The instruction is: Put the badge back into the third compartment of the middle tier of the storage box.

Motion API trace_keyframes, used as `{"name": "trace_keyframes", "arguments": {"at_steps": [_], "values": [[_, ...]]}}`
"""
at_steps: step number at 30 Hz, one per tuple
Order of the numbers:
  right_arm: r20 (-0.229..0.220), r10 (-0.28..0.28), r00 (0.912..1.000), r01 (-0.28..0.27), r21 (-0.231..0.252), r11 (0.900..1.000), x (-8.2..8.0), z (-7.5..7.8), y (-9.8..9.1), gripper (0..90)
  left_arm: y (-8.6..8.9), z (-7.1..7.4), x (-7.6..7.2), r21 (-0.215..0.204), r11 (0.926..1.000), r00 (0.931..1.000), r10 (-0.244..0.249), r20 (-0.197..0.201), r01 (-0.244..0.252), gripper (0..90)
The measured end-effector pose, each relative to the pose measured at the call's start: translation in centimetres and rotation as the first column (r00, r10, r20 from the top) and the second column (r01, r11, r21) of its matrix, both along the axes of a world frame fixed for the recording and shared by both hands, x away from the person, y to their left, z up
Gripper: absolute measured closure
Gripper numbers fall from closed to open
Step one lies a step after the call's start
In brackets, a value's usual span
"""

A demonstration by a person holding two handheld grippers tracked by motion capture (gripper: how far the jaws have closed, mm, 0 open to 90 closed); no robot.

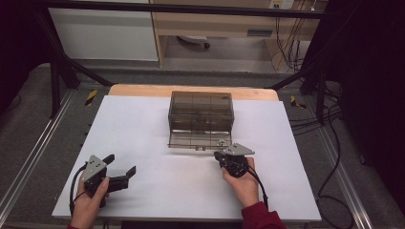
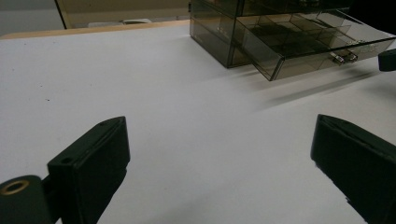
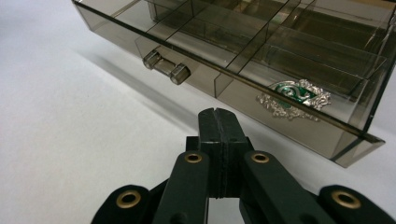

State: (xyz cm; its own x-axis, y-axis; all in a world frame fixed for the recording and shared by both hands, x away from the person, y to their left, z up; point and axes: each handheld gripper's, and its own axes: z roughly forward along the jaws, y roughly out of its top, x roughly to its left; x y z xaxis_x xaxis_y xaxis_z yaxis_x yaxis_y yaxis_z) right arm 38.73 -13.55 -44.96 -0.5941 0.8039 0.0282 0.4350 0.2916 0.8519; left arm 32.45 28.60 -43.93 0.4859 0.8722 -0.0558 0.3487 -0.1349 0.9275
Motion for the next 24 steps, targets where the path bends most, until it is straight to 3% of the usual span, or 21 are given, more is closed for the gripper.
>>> {"name": "trace_keyframes", "arguments": {"at_steps": [24], "values": [[-0.022, 0.008, 0.9997, -0.008, 0.008, 0.9999, 1.8, 0.2, 1.3, 90.0, 0.1, 0.0, 0.0, 0.005, 1.0000, 1.0000, 0.007, 0.002, -0.007, 5.0]]}}
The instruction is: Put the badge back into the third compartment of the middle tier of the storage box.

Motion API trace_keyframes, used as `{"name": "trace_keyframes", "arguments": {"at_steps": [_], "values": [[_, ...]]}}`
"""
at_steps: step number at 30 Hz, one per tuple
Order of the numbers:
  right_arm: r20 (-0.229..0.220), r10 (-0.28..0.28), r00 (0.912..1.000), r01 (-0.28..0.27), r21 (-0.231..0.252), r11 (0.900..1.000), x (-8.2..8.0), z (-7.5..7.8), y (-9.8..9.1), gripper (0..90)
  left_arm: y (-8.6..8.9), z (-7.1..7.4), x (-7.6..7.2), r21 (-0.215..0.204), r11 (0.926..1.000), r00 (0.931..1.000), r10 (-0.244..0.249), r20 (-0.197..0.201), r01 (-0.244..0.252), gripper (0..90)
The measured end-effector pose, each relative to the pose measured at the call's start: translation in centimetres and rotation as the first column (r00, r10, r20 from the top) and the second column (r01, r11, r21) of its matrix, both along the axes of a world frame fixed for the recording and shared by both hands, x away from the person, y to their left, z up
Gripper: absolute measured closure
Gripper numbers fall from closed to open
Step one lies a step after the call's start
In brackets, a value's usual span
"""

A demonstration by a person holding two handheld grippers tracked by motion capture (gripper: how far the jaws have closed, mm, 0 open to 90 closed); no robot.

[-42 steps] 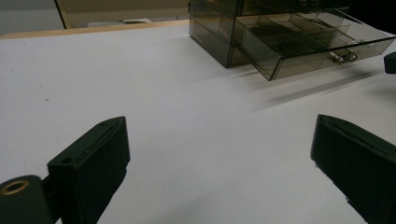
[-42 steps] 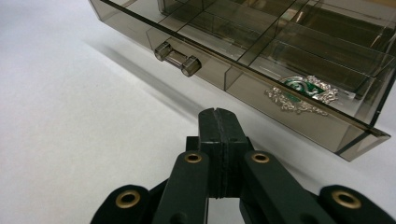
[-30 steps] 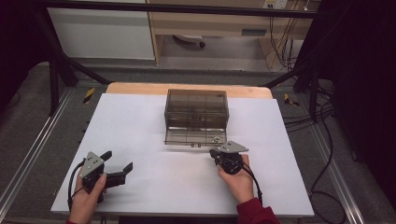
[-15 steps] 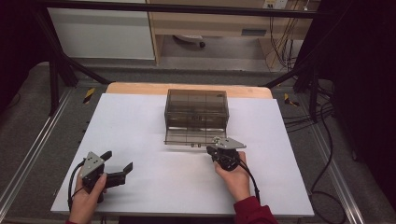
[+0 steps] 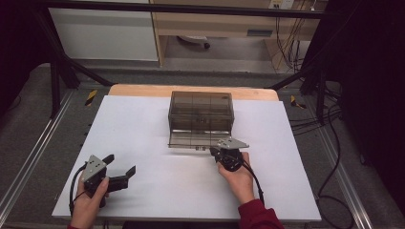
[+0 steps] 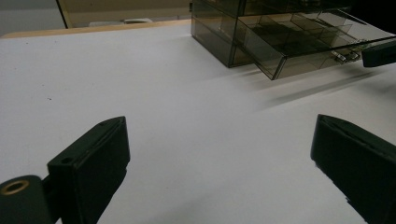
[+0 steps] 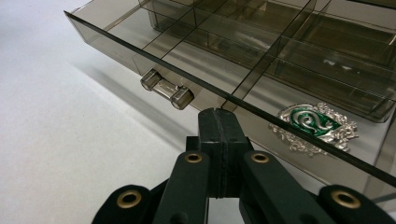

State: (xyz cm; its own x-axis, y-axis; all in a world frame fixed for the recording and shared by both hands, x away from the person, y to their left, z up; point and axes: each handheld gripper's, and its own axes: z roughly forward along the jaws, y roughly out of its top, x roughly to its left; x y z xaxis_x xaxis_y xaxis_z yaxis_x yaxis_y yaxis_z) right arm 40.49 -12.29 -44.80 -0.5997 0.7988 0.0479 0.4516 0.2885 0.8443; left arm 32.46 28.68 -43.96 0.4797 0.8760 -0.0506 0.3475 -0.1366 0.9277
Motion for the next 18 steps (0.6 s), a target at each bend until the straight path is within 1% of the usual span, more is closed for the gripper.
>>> {"name": "trace_keyframes", "arguments": {"at_steps": [2, 18], "values": [[0.001, 0.003, 1.0000, -0.003, 0.000, 1.0000, 0.03, 0.07, 0.00, 90.0, -0.02, -0.02, -0.01, -0.007, 1.0000, 1.0000, -0.002, -0.003, 0.002, 5.0], [0.013, 0.020, 0.9997, -0.020, -0.020, 0.9996, 0.21, 0.22, 0.08, 90.0, -0.07, 0.01, 0.00, 0.001, 1.0000, 1.0000, -0.004, 0.000, 0.004, 5.0]]}}
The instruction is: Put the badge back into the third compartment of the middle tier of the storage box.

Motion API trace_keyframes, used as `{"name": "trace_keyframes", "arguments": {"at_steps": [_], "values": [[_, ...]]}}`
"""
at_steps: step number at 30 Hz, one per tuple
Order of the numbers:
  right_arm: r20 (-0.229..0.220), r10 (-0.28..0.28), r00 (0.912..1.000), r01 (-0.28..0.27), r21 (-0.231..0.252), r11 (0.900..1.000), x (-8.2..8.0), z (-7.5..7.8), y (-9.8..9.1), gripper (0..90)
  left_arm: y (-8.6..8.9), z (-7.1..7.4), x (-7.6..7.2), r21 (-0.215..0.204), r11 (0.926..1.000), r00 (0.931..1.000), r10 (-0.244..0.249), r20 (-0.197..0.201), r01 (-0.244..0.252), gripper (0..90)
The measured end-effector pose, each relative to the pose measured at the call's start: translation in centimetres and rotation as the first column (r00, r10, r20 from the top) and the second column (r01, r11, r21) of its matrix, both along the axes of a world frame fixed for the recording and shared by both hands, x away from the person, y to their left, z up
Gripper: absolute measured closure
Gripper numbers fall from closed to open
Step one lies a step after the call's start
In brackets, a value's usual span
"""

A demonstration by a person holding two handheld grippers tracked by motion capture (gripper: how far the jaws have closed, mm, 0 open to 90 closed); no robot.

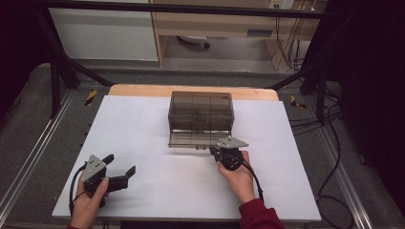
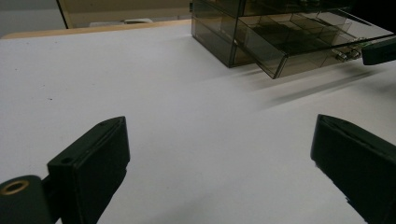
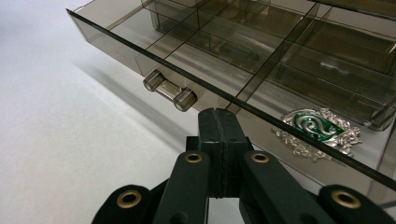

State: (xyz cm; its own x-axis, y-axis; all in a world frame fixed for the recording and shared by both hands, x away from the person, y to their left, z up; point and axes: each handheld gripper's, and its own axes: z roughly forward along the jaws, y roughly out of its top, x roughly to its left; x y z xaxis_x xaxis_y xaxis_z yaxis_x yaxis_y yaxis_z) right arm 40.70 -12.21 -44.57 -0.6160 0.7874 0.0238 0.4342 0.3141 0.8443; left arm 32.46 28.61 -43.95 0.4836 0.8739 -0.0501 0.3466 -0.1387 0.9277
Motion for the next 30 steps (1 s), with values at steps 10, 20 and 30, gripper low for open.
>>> {"name": "trace_keyframes", "arguments": {"at_steps": [10, 20, 30], "values": [[-0.004, -0.001, 1.0000, 0.001, 0.002, 1.0000, 0.09, 0.08, 0.05, 90.0, 0.10, -0.01, 0.00, 0.003, 1.0000, 1.0000, 0.004, 0.003, -0.004, 4.9], [-0.002, 0.002, 1.0000, -0.002, -0.003, 1.0000, 0.19, 0.15, 0.05, 90.0, 0.04, -0.01, -0.01, 0.001, 1.0000, 1.0000, 0.000, 0.001, 0.000, 4.9], [0.006, 0.008, 1.0000, -0.008, -0.012, 0.9999, 0.28, 0.12, 0.17, 90.0, 0.07, -0.01, -0.01, 0.001, 1.0000, 1.0000, 0.000, 0.002, 0.000, 4.9]]}}
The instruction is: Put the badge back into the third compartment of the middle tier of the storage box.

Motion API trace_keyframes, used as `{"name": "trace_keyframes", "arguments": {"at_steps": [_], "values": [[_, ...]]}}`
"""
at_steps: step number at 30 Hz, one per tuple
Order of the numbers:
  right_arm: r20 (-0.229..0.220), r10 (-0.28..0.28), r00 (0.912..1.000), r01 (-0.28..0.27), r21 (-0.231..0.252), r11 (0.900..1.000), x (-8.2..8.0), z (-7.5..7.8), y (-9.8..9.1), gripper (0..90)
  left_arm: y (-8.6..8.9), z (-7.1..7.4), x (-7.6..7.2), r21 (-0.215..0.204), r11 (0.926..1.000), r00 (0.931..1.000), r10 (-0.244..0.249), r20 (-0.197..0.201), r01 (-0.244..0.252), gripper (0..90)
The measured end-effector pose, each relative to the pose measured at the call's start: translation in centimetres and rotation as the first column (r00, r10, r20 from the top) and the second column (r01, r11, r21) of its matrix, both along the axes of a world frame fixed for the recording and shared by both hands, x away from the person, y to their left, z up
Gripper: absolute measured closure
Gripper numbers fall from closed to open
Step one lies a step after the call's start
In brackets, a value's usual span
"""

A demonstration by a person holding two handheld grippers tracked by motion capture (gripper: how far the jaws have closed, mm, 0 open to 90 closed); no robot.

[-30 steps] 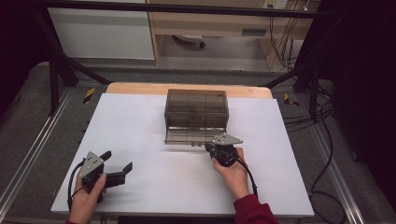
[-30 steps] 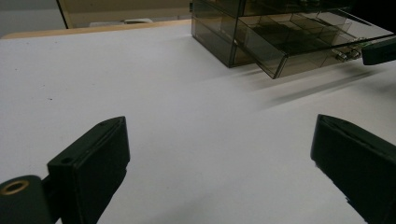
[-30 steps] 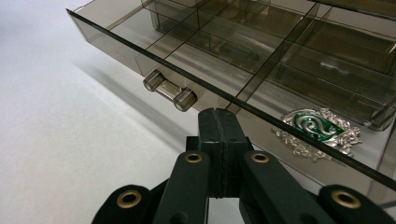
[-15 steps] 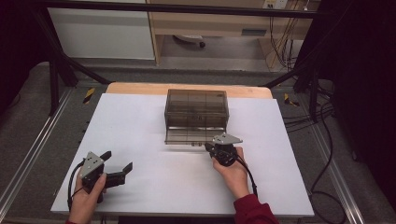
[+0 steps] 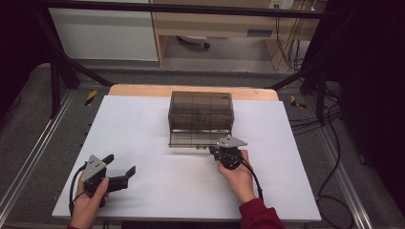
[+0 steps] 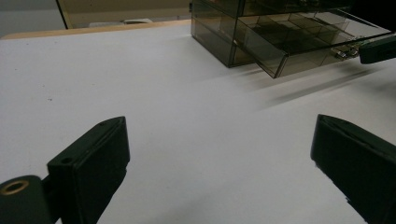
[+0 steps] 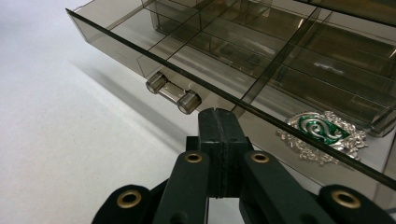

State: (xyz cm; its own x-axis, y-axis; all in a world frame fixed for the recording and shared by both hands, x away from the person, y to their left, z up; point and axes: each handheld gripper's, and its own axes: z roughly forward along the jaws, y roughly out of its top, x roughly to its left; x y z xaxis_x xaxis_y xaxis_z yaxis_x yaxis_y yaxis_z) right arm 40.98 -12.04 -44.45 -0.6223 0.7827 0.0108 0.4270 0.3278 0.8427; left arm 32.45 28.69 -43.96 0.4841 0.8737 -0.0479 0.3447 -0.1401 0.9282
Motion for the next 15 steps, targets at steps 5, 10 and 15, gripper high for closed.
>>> {"name": "trace_keyframes", "arguments": {"at_steps": [5, 10, 15], "values": [[-0.002, 0.003, 1.0000, -0.003, -0.004, 1.0000, 0.02, 0.01, 0.10, 90.0, 0.11, 0.03, -0.06, 0.004, 1.0000, 1.0000, 0.007, 0.002, -0.007, 4.9], [-0.003, 0.002, 1.0000, -0.002, -0.006, 1.0000, 0.04, 0.03, 0.11, 90.0, 0.05, 0.03, -0.05, 0.001, 1.0000, 1.0000, 0.006, 0.002, -0.006, 4.9], [-0.002, 0.001, 1.0000, -0.001, -0.007, 1.0000, 0.03, 0.04, 0.09, 90.0, 0.05, 0.03, -0.06, 0.000, 1.0000, 1.0000, 0.006, 0.002, -0.006, 4.9]]}}
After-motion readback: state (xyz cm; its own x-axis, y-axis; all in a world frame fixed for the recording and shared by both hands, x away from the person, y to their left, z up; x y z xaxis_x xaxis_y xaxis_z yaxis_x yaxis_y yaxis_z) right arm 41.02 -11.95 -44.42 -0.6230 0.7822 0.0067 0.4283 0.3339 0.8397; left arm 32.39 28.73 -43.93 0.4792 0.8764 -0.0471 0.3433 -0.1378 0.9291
